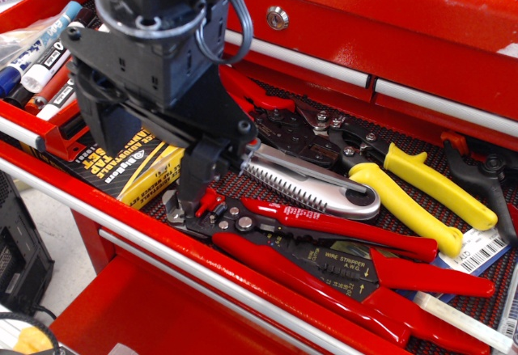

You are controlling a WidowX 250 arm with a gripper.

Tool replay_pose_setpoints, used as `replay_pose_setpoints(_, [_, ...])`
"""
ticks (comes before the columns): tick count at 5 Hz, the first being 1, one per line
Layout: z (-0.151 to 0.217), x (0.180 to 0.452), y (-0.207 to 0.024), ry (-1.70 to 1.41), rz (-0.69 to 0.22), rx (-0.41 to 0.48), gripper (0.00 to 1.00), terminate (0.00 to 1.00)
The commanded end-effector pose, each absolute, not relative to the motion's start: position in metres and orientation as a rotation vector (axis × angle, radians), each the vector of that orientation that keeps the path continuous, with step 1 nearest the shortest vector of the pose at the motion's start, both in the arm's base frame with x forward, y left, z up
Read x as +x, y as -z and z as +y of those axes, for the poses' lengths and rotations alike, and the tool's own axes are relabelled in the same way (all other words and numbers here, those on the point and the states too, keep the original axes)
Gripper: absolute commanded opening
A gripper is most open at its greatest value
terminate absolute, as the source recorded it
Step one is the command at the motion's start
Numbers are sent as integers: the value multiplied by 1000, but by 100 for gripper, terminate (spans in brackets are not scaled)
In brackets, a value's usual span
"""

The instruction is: Pick up scissors and put into drawer

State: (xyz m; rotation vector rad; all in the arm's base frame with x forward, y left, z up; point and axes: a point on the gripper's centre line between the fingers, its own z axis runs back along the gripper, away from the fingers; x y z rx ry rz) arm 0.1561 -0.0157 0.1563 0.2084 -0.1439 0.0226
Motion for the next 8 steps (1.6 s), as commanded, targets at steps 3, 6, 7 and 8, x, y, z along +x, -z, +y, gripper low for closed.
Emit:
replay_pose_setpoints(3, [-22,186,-155,471,-195,148,100,0])
replay_pose_setpoints(6, [-17,239,-126,1232,-148,287,100,0])
replay_pose_setpoints(7, [-9,244,-112,1470,-247,222,100,0])
replay_pose_setpoints(8, [-8,253,-96,1710,-334,198,100,0])
